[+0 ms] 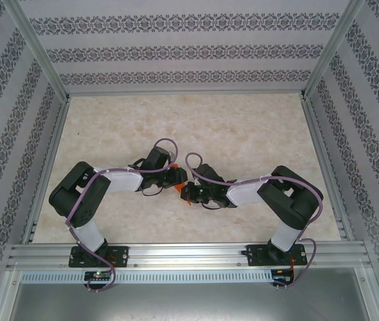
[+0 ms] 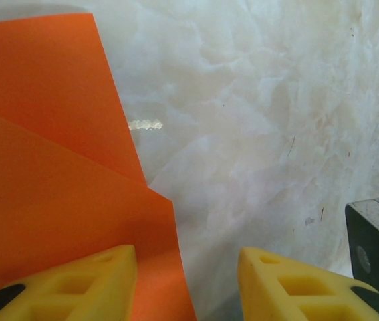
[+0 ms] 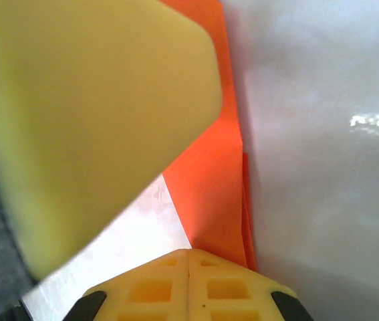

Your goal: Fold a paper plane with a square sheet of paper (pick it up from the middle)

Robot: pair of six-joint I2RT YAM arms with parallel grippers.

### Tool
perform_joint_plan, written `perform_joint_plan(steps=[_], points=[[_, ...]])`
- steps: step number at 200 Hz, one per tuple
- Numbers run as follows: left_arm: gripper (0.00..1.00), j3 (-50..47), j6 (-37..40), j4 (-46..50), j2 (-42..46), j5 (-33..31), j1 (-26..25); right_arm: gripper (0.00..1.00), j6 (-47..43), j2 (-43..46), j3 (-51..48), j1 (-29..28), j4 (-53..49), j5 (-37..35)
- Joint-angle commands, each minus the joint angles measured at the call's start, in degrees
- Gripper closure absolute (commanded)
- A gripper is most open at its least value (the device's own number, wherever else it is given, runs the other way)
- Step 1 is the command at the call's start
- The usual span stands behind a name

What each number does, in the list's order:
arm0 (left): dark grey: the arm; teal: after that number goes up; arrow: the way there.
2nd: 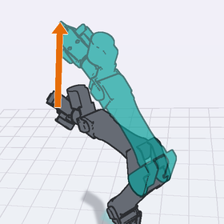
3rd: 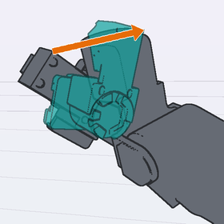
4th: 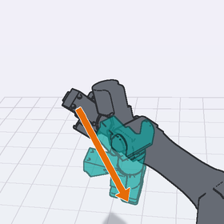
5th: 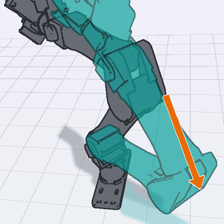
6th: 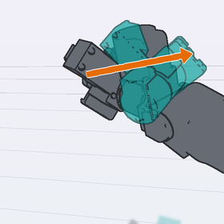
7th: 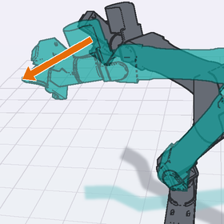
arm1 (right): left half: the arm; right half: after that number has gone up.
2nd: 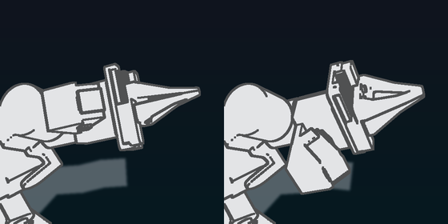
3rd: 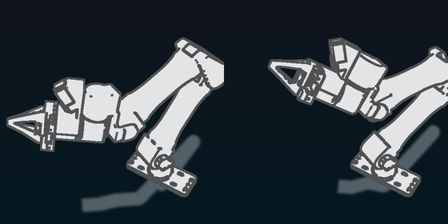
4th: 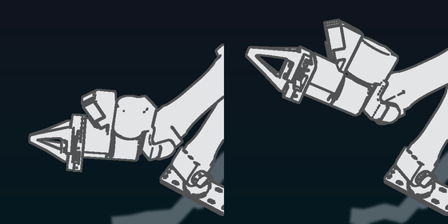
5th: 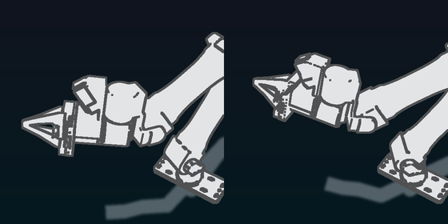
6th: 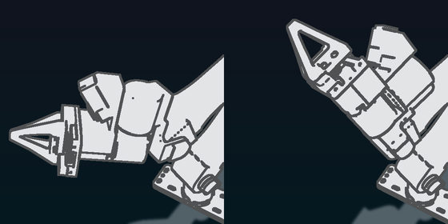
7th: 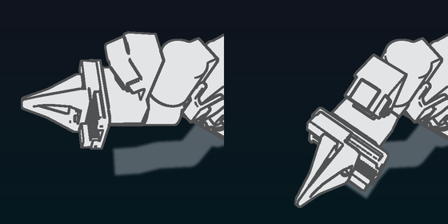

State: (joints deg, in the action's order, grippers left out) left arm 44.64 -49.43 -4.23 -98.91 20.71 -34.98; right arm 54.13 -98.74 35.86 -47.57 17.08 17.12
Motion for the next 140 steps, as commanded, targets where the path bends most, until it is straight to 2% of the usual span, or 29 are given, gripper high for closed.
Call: perform_joint_plan(steps=[1, 28, 78, 109, 140], points=[[0.53, 0.33, 2.93, 1.97, -0.26, 0.31, 0.6, 1.0, 1.48, -1.6, -4.09, 0.37, -4.66, -1.62], [0.49, 0.92, 5.43, 0.9, 3.68, 2.53, 1.13, 1.0, 1.83, -2.56, -4.49, 0.48, -4.35, -0.62], [0.43, 0.94, 9.31, 3.39, 12.37, 2.69, 1.67, 1.0, 3.43, -5.9, -3.01, 0.81, -2.32, 1.23], [0.5, -3.59, 7.75, 1.4, 14.19, 1.19, 1.67, 1.0, 4.28, -6.97, -2.63, 0.82, -1.61, 1.49], [0.57, -5.3, 7.08, -2.19, 11.83, 1.37, 1.65, 1.0, 4.15, -7.08, -2.63, 0.81, -1.9, 1.51]])
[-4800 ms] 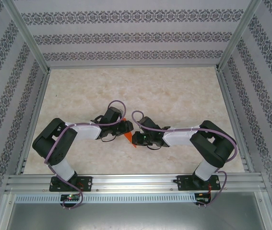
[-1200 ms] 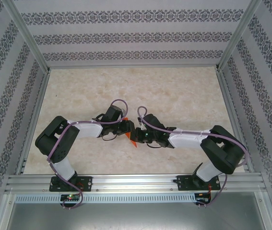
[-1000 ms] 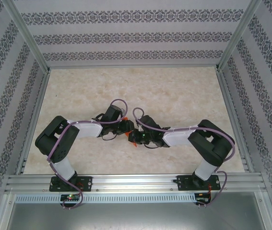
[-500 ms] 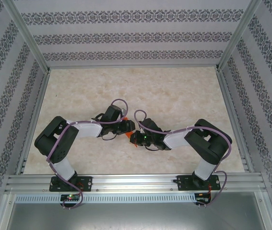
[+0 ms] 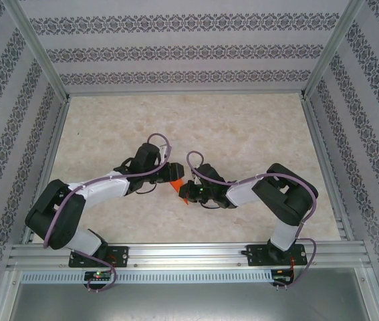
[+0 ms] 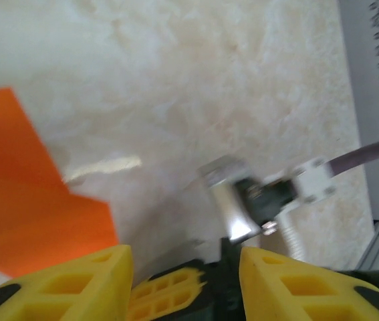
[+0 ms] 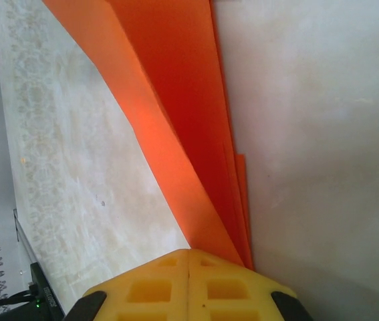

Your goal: Fold a paper plane with a square sheet of paper (pick it up from the middle)

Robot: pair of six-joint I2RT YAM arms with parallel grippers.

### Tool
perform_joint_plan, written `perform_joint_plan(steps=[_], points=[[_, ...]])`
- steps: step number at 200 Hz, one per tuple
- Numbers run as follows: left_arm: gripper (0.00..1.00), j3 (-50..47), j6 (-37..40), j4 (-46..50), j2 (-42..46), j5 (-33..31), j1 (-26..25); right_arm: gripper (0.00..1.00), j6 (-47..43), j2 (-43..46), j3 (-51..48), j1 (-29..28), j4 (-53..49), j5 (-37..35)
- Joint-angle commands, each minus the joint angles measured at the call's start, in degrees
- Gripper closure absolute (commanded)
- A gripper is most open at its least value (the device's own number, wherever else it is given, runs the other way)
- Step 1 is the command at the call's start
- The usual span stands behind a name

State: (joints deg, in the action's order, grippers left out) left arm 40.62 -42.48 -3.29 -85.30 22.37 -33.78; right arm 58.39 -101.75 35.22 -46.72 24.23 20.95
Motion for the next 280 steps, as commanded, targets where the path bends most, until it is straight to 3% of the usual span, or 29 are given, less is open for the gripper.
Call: perform_joint_plan(steps=[1, 93, 154, 280], points=[[0.57, -1.26, 0.12, -3.22, -1.93, -0.26, 0.42, 1.0, -0.07, -4.07, -1.96, -0.04, -9.08, -2.32], [0.69, -1.55, -0.14, -10.33, -11.79, -4.78, 1.78, 1.0, -0.81, -3.29, -2.53, -0.08, -10.81, -2.55], [0.68, -0.25, 2.54, -10.41, -15.12, -1.17, 5.41, 1.0, -3.33, -1.6, -2.34, -0.48, -17.35, -3.15], [0.66, 5.2, 8.64, -4.87, -18.78, 4.06, 12.43, 1.0, -4.72, -2.48, -2.35, -0.48, -19.66, -3.2]])
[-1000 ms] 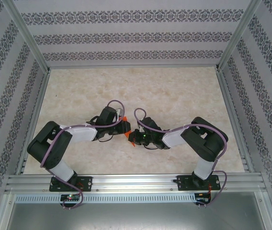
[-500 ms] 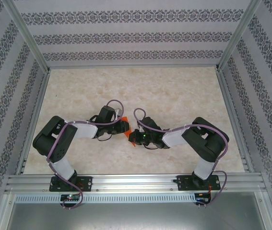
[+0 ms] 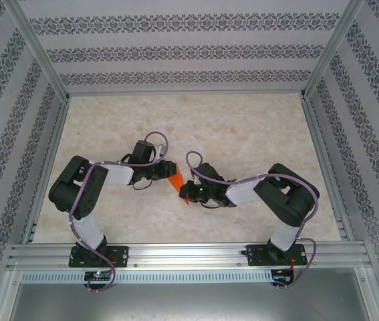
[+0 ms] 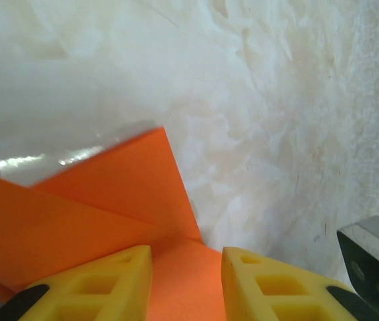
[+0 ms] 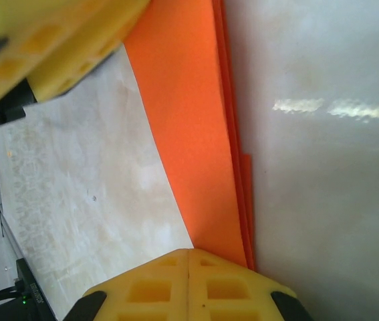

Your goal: Fold a paper plane with a square sheet of paper (pick it up from the middle)

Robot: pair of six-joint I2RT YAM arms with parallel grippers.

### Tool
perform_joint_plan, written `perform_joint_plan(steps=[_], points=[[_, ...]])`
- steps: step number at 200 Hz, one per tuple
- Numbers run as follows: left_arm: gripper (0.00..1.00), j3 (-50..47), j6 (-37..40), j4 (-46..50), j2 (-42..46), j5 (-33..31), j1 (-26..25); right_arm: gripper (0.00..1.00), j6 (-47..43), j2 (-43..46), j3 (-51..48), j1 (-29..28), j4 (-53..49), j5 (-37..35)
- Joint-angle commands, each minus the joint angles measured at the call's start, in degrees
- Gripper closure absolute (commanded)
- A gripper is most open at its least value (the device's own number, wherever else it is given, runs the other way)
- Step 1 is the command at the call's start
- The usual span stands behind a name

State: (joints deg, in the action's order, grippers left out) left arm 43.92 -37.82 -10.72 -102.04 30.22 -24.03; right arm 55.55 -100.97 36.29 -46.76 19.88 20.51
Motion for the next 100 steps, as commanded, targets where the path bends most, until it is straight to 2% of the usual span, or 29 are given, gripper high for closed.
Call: perform_joint_plan(steps=[1, 100], points=[[0.66, 1.97, 3.98, 2.64, -2.08, -3.82, 2.77, 1.0, -1.87, -3.27, -3.42, -0.43, -15.31, -2.76], [0.65, 7.19, 7.02, 9.44, -3.97, -3.78, 8.69, 1.0, -2.58, -2.92, -2.63, -0.21, -16.38, -2.41]])
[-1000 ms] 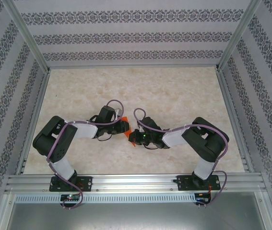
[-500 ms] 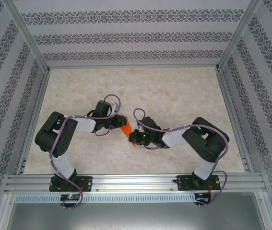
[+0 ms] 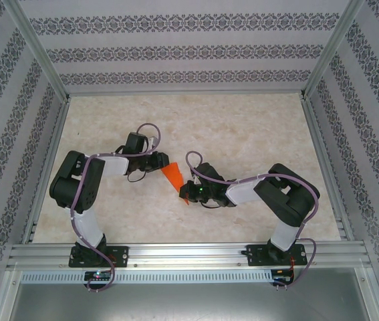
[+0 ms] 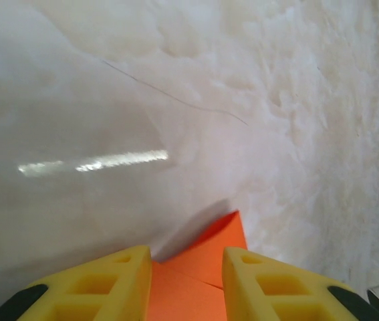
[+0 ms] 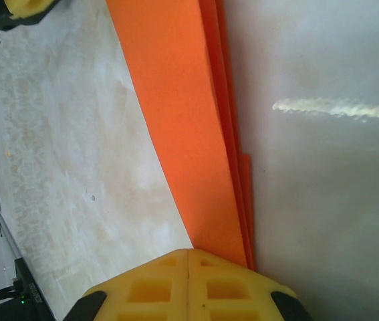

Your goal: Fold a paper plane with a square sheet of paper (pick it up from the middle)

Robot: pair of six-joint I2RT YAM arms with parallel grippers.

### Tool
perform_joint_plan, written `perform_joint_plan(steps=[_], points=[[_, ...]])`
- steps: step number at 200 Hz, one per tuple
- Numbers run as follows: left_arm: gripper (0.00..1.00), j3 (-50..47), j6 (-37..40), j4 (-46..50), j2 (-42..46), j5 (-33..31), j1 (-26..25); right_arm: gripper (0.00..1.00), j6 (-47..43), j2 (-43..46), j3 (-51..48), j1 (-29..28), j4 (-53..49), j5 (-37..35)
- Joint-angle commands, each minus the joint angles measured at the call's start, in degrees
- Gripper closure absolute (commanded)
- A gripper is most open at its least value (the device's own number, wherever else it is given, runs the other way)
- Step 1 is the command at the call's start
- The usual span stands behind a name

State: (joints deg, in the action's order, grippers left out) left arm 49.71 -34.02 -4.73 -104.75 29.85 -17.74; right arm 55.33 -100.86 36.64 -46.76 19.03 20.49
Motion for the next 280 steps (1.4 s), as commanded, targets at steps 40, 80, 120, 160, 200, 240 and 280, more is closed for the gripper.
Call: perform_joint_plan(steps=[40, 80, 120, 160, 200, 240, 280], points=[[0.63, 4.37, 4.53, 7.77, 1.63, -3.19, 3.39, 1.0, -2.35, -2.98, -2.2, -0.17, -15.59, -2.29], [0.61, 3.55, 2.59, 8.42, 9.23, -0.26, 3.29, 1.0, -2.77, -3.34, -1.33, -0.16, -15.93, -2.3], [0.72, -3.23, -3.21, 0.46, 13.52, 7.72, -0.9, 1.0, -2.21, -3.42, -1.41, -0.08, -14.32, -2.2], [0.79, -5.33, -5.47, -2.76, 9.41, 7.11, -5.22, 1.0, -2.24, -3.91, -1.22, -0.02, -13.71, -1.77], [0.8, -5.01, -5.31, -4.82, 2.45, 5.39, -5.76, 1.0, -2.42, -3.61, -1.16, 0.08, -13.62, -1.61], [0.8, -3.44, -1.77, -1.57, -2.67, 2.27, -5.71, 1.0, -3.31, -0.26, -0.03, 0.01, -14.02, -1.42], [0.79, -5.55, -1.82, -2.87, -3.24, 1.96, -5.81, 1.0, -4.33, 4.24, 5.54, 0.09, -15.03, -1.32]])
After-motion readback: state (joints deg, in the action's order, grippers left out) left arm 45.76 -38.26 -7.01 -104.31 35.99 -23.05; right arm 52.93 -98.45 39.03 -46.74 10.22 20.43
